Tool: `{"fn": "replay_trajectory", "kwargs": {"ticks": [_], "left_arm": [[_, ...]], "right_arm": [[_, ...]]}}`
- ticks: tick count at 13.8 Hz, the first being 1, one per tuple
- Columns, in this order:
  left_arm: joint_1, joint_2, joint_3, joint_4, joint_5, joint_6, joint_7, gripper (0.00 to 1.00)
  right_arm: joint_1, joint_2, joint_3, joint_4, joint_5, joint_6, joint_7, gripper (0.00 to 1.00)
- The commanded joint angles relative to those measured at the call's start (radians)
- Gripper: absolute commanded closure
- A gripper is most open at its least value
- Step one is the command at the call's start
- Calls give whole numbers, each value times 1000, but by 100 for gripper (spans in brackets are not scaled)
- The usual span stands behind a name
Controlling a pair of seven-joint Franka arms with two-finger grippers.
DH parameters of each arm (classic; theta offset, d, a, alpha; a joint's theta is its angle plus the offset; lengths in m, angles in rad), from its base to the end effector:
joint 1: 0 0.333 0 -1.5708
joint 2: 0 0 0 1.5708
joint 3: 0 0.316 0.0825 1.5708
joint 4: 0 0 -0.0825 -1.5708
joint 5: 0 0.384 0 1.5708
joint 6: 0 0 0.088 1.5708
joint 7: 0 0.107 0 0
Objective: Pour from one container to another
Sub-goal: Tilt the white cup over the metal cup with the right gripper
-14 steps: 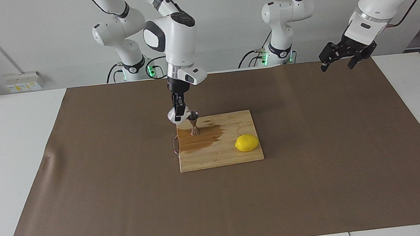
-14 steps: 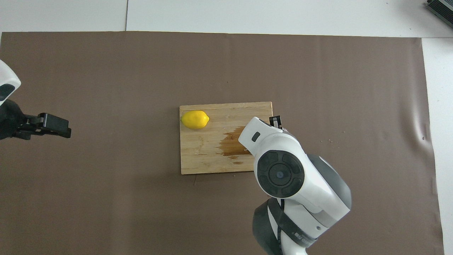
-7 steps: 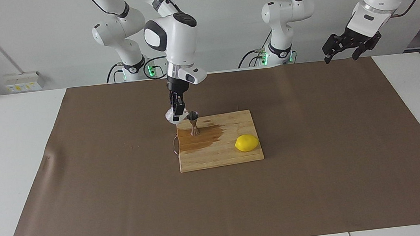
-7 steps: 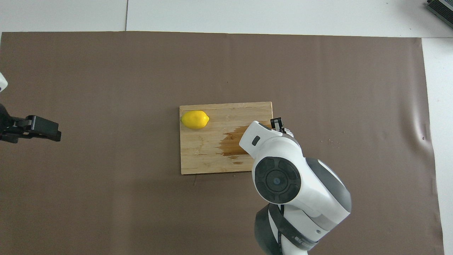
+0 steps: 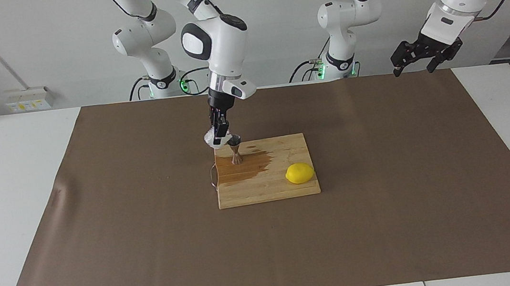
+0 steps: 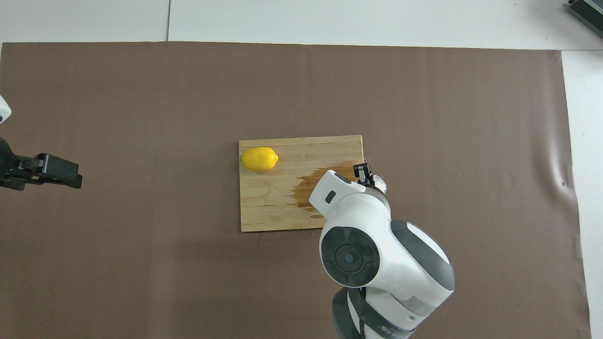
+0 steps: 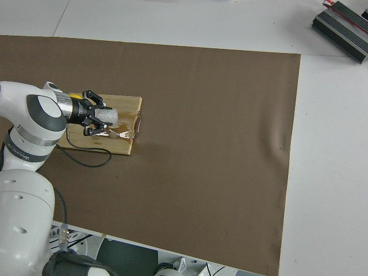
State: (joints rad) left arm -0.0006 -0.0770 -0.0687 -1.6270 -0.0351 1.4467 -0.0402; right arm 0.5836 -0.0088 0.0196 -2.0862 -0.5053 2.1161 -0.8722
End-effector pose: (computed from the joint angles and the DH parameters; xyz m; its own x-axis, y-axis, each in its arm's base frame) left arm 0.5151 -0.0413 0.6293 0.9940 -0.0323 -0.1044 -0.0298 -0.9992 0.0256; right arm 0.4658 0.2940 0.4370 -0.1072 0.9358 -0.3358 0.9449 0.2010 0.2585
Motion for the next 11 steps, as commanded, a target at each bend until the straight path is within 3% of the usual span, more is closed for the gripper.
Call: {"fn": "replay_trajectory", "kwargs": {"ticks": [1,5,11], "left_arm": [[-9,-18,7,-10,11,-5,5,0],[-7,-15,7,-11,11,89,5,0],[-7,-17,9,-16,11,67,5,0]], "right_arm": [[-2,-28,3,-28,-41,5,27,100],[21,-26,9,-38,-91,5,91,100],[28,-23,10,-40,-116,-5,127,100]]}}
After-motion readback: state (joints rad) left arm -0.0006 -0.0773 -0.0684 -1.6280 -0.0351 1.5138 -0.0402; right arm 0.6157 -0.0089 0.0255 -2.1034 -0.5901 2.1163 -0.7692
